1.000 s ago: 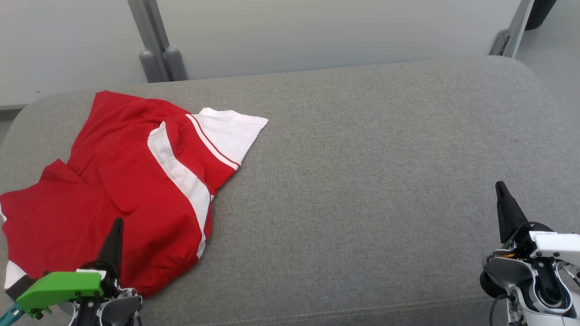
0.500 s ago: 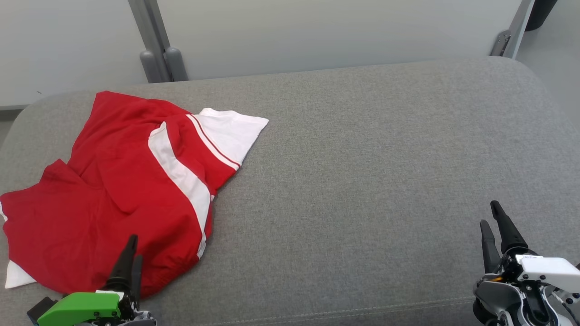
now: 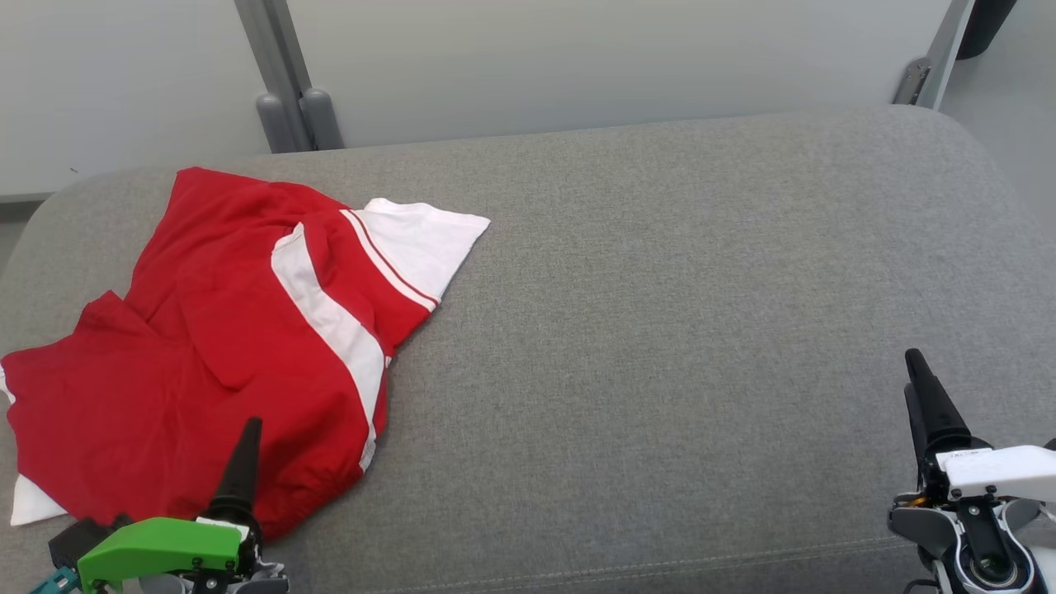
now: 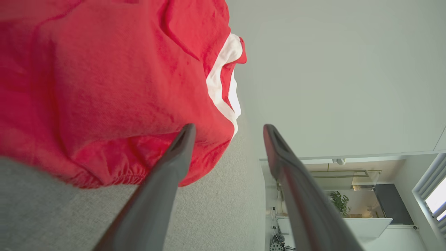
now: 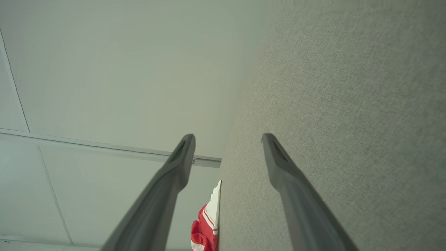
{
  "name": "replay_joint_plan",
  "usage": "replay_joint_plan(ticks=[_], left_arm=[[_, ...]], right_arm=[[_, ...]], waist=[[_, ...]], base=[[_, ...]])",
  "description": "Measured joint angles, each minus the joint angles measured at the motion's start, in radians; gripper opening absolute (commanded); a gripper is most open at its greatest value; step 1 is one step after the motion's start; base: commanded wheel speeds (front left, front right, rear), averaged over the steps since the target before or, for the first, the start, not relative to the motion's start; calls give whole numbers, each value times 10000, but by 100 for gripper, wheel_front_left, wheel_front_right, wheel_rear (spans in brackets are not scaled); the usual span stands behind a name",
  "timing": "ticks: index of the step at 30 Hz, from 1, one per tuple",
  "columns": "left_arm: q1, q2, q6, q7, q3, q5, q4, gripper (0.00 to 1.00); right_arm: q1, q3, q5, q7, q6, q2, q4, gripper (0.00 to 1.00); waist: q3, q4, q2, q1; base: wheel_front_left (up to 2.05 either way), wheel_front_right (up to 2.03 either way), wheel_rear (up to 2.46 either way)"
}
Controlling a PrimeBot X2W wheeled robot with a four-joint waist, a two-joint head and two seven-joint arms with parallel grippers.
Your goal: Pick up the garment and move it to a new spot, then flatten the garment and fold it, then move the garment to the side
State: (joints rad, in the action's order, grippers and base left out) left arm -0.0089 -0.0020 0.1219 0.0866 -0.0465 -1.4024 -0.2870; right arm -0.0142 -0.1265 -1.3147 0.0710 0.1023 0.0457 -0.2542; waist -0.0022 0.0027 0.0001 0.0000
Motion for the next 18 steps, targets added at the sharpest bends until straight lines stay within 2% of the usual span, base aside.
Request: replay_joint_plan(ticks=[4, 11, 18], left_arm=[[0, 242, 0, -270, 247, 658, 10, 100], [-1, 545, -6, -527, 600, 1605, 42, 100], [-2, 727, -228, -828, 869, 2589, 50, 100]], right_arm=[[-1, 268, 1110, -196, -253, 81, 261, 100], [-3, 679, 2257, -430, -443, 336, 479, 100], [-5, 1147, 3476, -688, -617, 608, 616, 100]], waist=[[-9, -7, 0, 0], [-20, -38, 0, 0], [-26, -71, 0, 0]], base=[[0, 0, 0], [0, 0, 0], [0, 0, 0]])
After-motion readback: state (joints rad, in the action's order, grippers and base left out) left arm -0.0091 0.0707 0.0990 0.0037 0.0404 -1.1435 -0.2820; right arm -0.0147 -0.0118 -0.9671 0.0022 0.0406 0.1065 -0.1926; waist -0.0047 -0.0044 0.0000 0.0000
